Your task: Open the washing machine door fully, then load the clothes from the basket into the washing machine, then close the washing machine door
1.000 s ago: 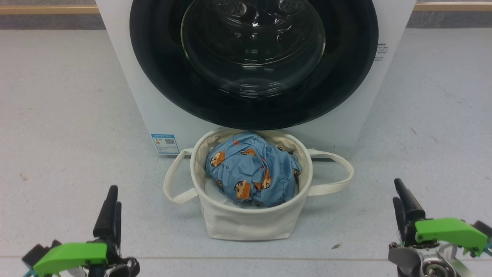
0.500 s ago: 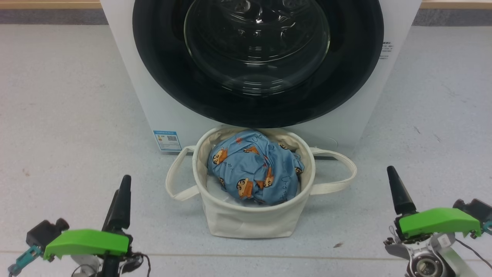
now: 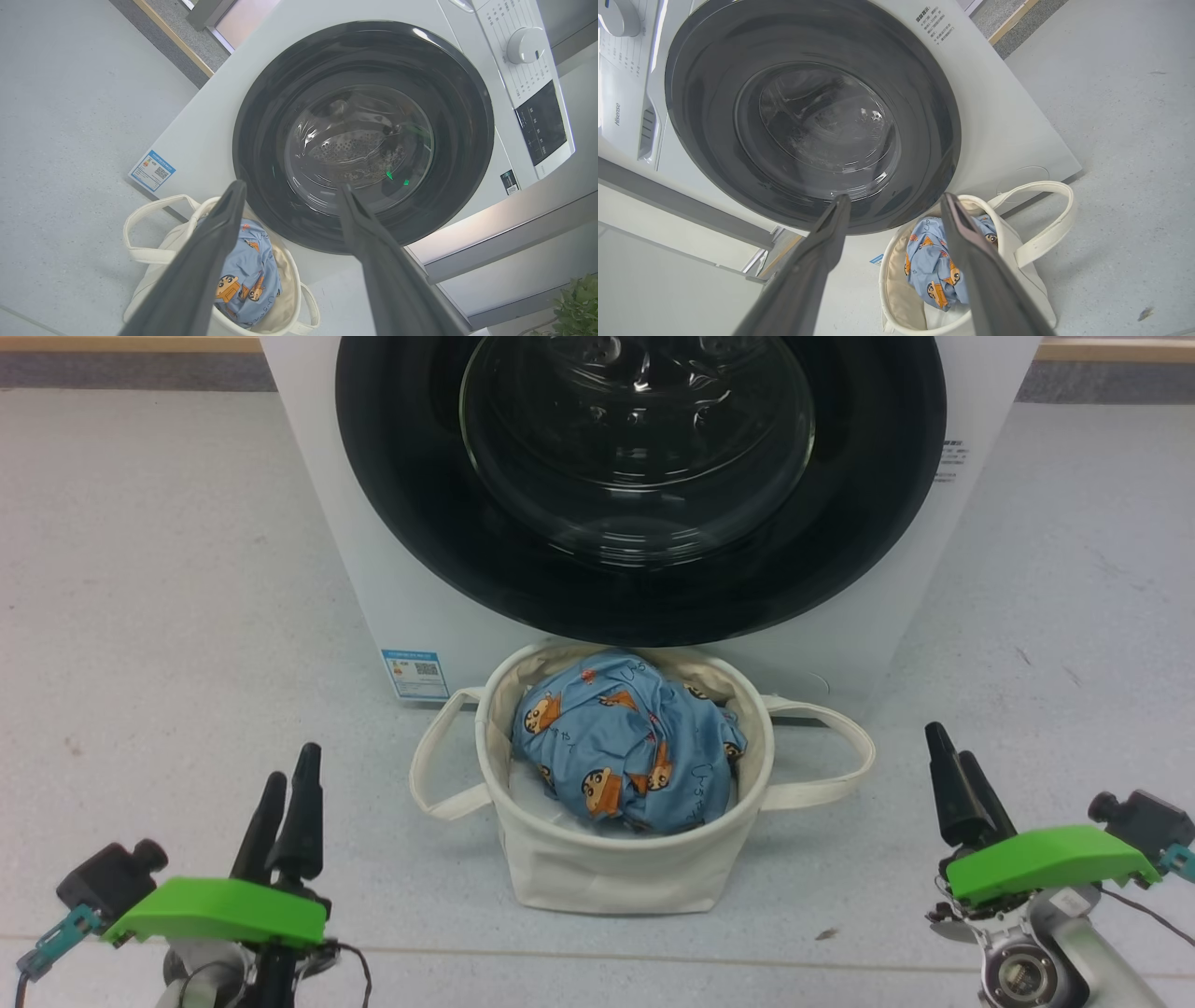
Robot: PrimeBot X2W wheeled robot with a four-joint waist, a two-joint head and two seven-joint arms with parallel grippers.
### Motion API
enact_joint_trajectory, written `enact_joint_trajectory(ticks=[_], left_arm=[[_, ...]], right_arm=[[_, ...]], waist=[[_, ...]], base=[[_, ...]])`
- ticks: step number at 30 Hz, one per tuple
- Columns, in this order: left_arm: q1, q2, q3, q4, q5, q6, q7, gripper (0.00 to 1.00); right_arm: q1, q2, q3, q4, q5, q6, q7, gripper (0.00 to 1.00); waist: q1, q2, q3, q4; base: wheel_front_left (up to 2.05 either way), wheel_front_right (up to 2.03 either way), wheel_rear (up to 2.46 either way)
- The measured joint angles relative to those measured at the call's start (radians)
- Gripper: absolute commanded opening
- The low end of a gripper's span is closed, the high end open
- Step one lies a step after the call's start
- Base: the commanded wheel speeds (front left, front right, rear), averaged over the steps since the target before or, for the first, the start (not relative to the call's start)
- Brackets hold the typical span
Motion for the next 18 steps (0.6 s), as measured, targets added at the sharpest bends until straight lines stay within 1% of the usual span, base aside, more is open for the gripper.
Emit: enact_joint_trajectory(ticks=[3,10,14,18], left_arm=[[0.0,0.005,-0.001,0.005,0.038,-0.008,-0.007,1.0],[-0.009,0.016,-0.004,0.017,0.124,-0.009,-0.024,1.0],[-0.025,0.02,-0.003,0.018,0.16,-0.026,-0.035,1.0],[-0.033,0.024,-0.004,0.022,0.211,-0.034,-0.052,1.0]], right_arm=[[-0.004,0.004,-0.003,0.002,-0.042,0.0,0.0,1.0],[-0.02,0.01,0.003,0.001,-0.131,0.0,0.0,1.0],[-0.024,0.011,0.003,0.001,-0.187,0.0,-0.001,1.0],[-0.028,0.015,0.002,0.002,-0.242,0.0,-0.001,1.0]], waist=[[0.0,0.0,-0.003,0.003],[0.0,0.0,-0.005,0.009],[0.0,0.0,-0.004,0.013],[0.0,0.0,-0.004,0.016]], base=[[0.0,0.0,0.0],[0.0,0.0,0.0],[0.0,0.0,0.0],[0.0,0.0,0.0]])
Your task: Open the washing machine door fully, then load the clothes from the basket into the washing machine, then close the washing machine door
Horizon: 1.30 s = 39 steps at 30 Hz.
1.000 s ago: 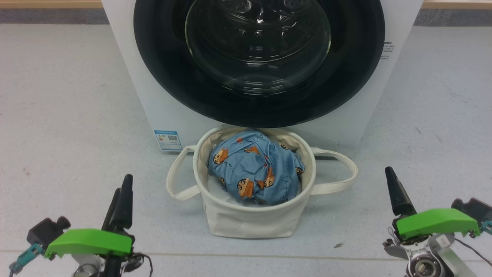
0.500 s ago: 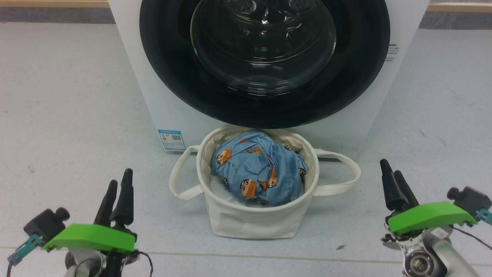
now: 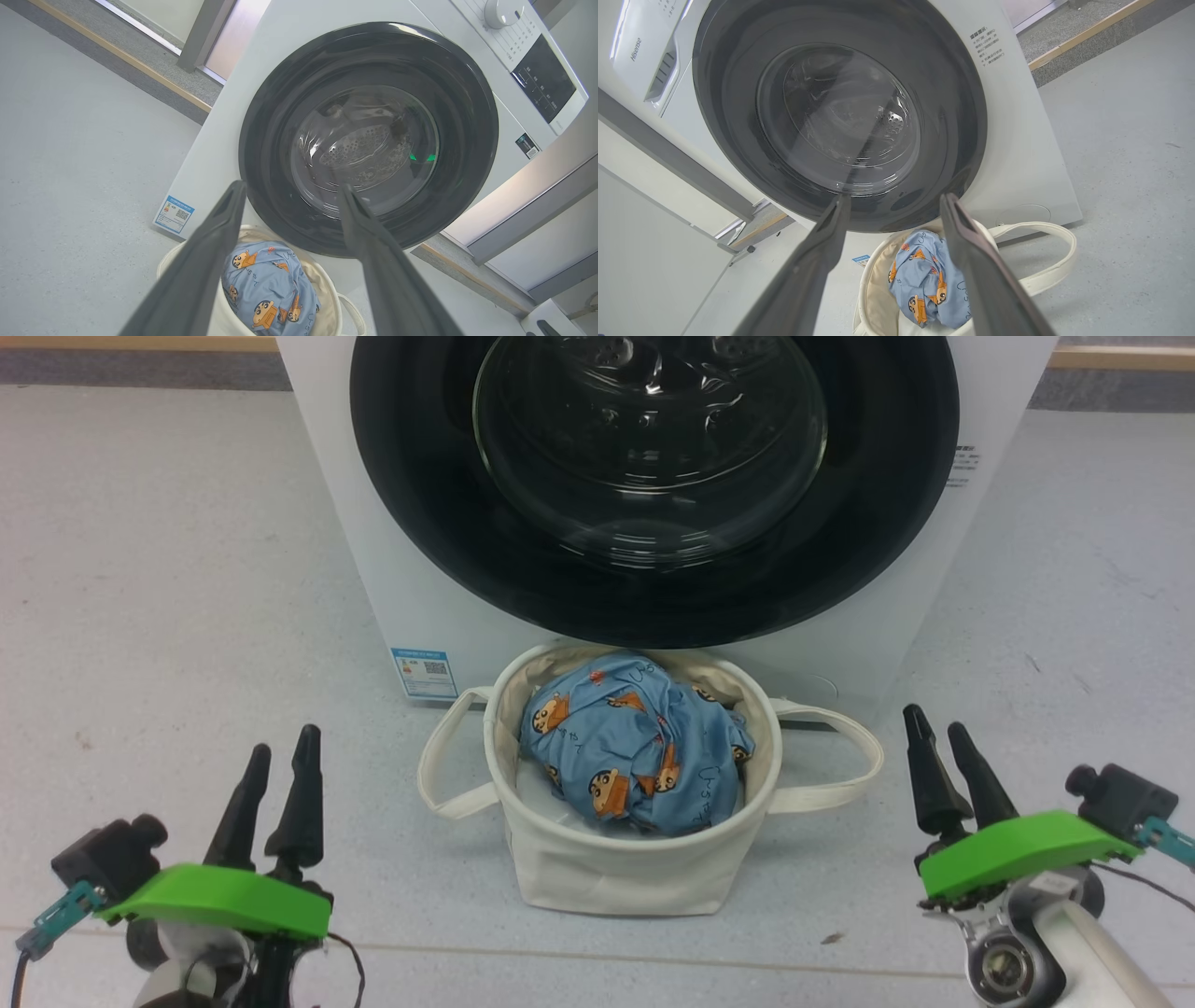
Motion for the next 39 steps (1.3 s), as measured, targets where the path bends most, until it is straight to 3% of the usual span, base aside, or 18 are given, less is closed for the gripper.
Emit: enact_joint_trajectory(ticks=[39], left_arm=[[-0.111,0.039,-0.001,0.055,0.458,-0.046,-0.113,1.0]], right_arm=[[-0.122,0.039,-0.022,0.038,-0.525,0.0,0.002,1.0]], waist=[[0.0,0.0,0.041,0.028]], base=[[0.0,0.0,0.0]])
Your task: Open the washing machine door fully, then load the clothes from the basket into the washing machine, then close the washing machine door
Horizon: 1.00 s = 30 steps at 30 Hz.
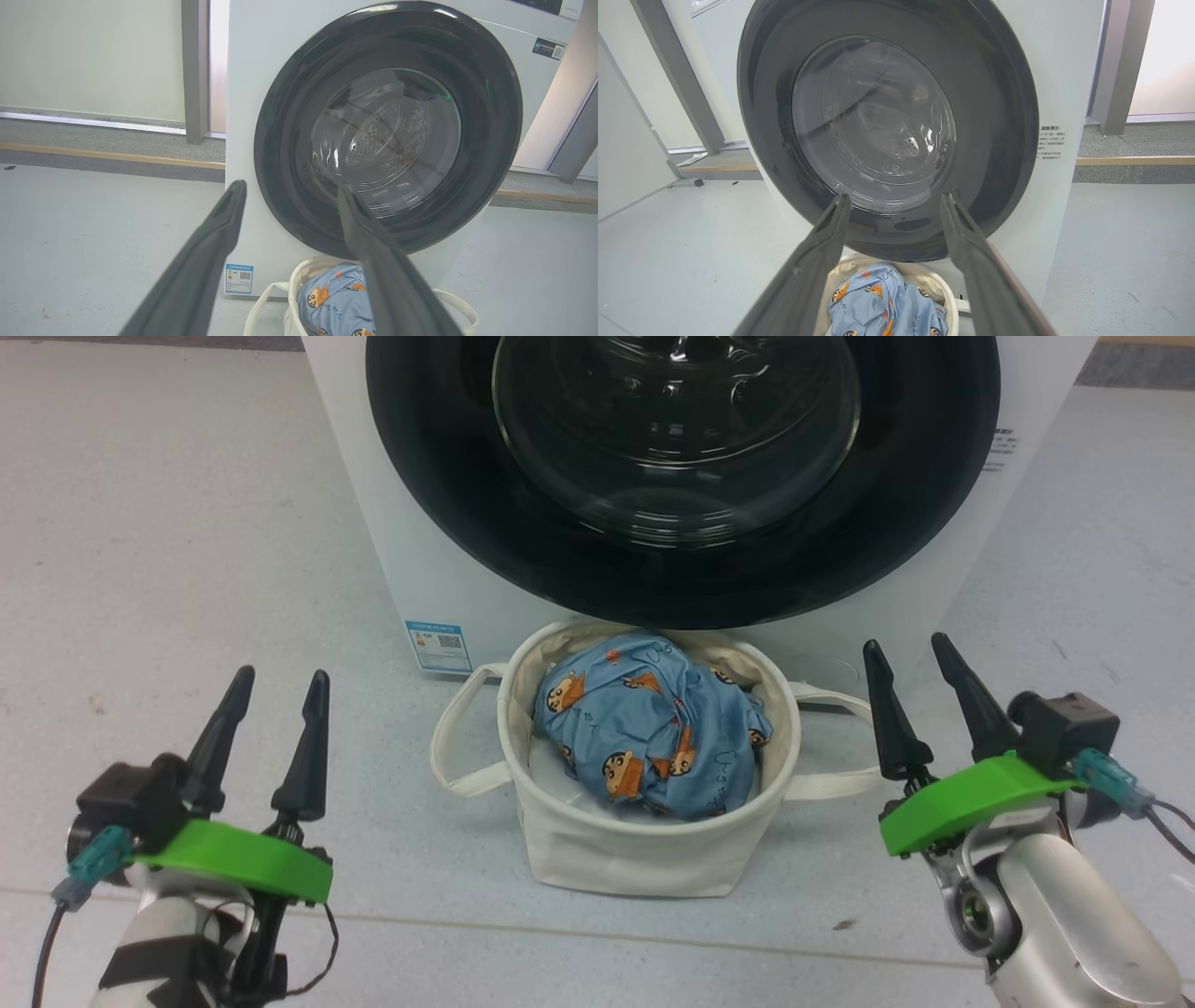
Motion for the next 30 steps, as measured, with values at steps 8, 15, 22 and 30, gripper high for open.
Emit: enact_joint_trajectory(ticks=[8,15,22,30], left_arm=[[-0.021,0.005,0.0,0.013,0.095,-0.009,-0.023,1.0],[-0.035,0.005,0.002,0.025,0.13,-0.017,-0.028,1.0],[-0.035,0.0,0.015,0.039,0.127,-0.017,-0.031,1.0],[-0.035,-0.007,0.029,0.075,0.084,-0.026,-0.031,1.0]], right_arm=[[-0.016,0.002,0.001,0.013,-0.098,0.0,0.003,1.0],[-0.037,0.002,0.001,0.018,-0.135,0.0,0.003,1.0],[-0.037,0.003,0.001,0.022,-0.135,0.0,0.003,1.0],[-0.037,0.005,0.001,0.028,-0.135,0.0,0.009,1.0]], waist=[[0.0,0.0,0.001,0.008],[0.0,0.0,-0.001,0.008],[0.0,0.0,-0.001,0.008],[0.0,0.0,-0.002,0.007]], base=[[0.0,0.0,0.0],[0.0,0.0,0.0],[0.0,0.0,0.0],[0.0,0.0,0.0]])
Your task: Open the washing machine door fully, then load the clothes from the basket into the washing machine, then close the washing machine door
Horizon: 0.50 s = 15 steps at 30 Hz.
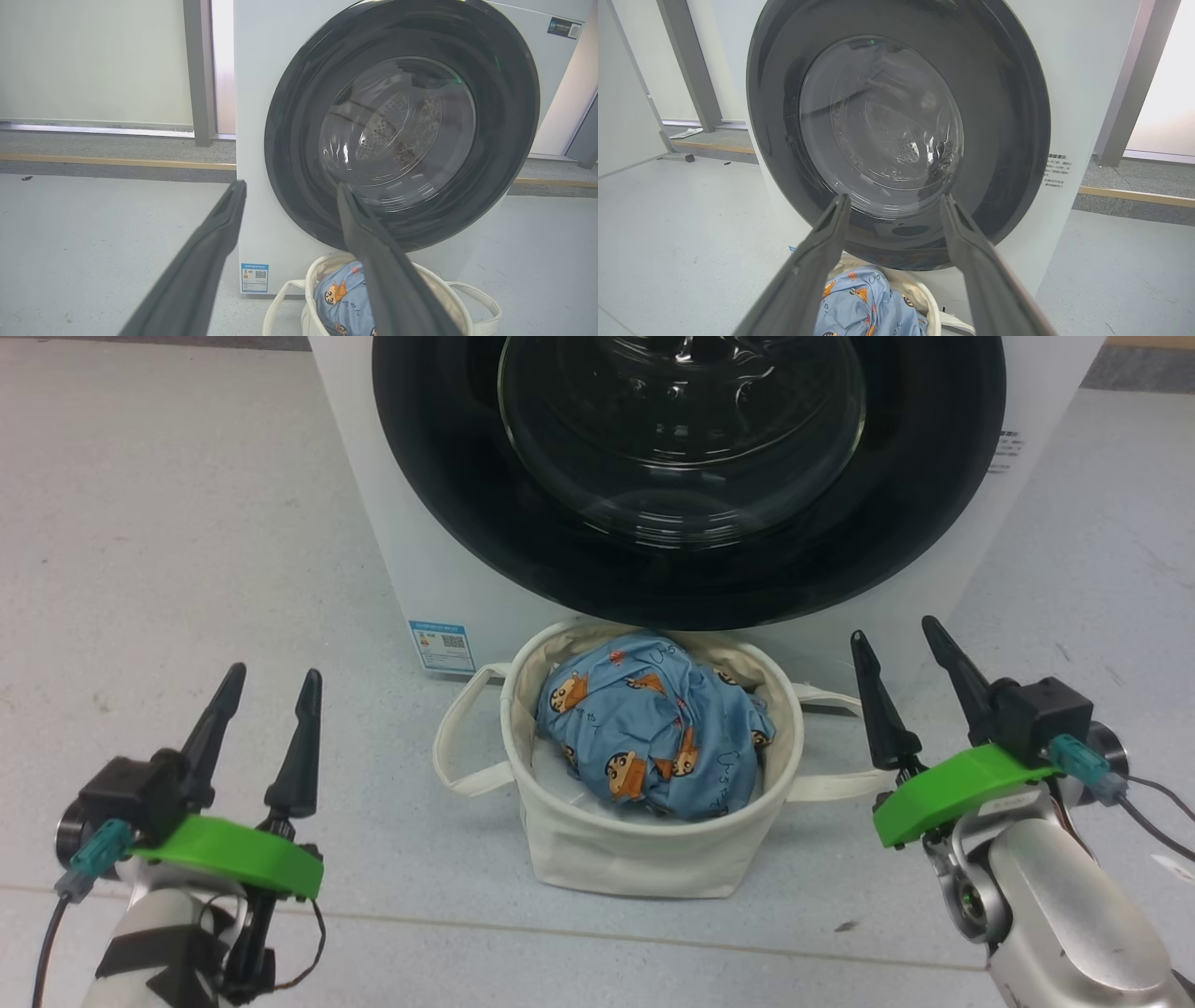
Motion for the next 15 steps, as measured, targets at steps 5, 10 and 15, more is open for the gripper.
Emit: enact_joint_trajectory(ticks=[5,10,15], left_arm=[[0.0,0.0,0.002,0.016,-0.018,0.0,0.0,1.0],[-0.001,0.002,-0.002,0.016,-0.018,0.0,0.0,1.0],[-0.001,0.005,-0.021,0.021,-0.015,0.001,0.0,1.0]], right_arm=[[0.0,0.001,0.0,0.0,0.0,0.0,0.001,1.0],[0.0,0.001,0.0,0.0,0.0,0.0,0.003,1.0],[0.001,0.001,0.003,0.0,0.001,0.0,0.003,1.0]], waist=[[0.0,0.0,0.0,-0.003],[0.0,0.0,-0.003,-0.006],[0.0,0.0,-0.009,-0.006]], base=[[0.0,0.0,0.0],[0.0,0.0,0.0],[0.09,0.01,-0.09]])
